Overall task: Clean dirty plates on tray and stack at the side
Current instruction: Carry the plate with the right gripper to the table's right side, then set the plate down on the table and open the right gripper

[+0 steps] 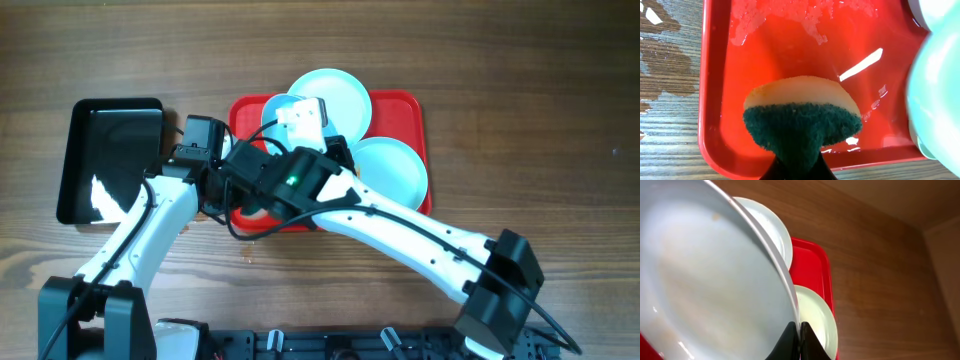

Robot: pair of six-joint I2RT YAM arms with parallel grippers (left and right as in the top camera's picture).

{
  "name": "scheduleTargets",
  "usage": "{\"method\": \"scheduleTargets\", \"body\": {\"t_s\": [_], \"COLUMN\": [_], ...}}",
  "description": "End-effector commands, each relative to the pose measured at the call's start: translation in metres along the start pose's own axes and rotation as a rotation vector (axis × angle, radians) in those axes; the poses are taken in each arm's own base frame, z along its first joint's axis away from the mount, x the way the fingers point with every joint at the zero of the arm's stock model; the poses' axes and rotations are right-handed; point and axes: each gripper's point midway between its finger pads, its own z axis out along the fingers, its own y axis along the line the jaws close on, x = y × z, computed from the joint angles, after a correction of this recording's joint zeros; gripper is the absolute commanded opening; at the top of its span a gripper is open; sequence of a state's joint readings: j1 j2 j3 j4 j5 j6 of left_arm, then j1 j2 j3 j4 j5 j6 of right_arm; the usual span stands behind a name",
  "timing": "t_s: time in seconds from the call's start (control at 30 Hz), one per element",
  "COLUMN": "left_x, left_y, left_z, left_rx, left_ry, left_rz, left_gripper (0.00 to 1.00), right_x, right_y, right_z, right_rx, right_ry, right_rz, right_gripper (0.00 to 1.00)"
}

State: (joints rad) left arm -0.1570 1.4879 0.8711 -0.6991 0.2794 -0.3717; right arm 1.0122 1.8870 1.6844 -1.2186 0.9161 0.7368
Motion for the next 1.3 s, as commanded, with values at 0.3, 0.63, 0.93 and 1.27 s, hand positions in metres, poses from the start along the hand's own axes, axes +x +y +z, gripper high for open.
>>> {"method": "scheduleTargets", "body": {"t_s": [0.3, 0.63, 0.93, 1.27], "left_x": [-0.008, -0.003, -0.002, -0.003], "left_y": [-0.009, -0.006, -0.006, -0.007], "left_z": [-0.004, -0.004, -0.004, -0.004], "left_rx": [0.027, 0.017, 0.016, 0.017], "left_ry": [-0.017, 0.004, 0.005, 0.003], "left_rz": [0.009, 0.002, 0.002, 0.002], "left_gripper": [0.04, 0.04, 0.04, 0.04], "right_x": [-0.018, 0.007, -0.03, 0.077], "right_y": [-0.044, -0.05, -0.18, -0.304], "right_z": [-0.024, -0.012, -0.004, 0.118], "right_rx": [0.057, 0.04, -0.185, -0.266], "right_ry": [-0.013, 0.108, 0.265, 0.613], "right_rz": [0.113, 0.293, 0.753, 1.062], "right_gripper": [0.04, 0.04, 0.04, 0.04]}}
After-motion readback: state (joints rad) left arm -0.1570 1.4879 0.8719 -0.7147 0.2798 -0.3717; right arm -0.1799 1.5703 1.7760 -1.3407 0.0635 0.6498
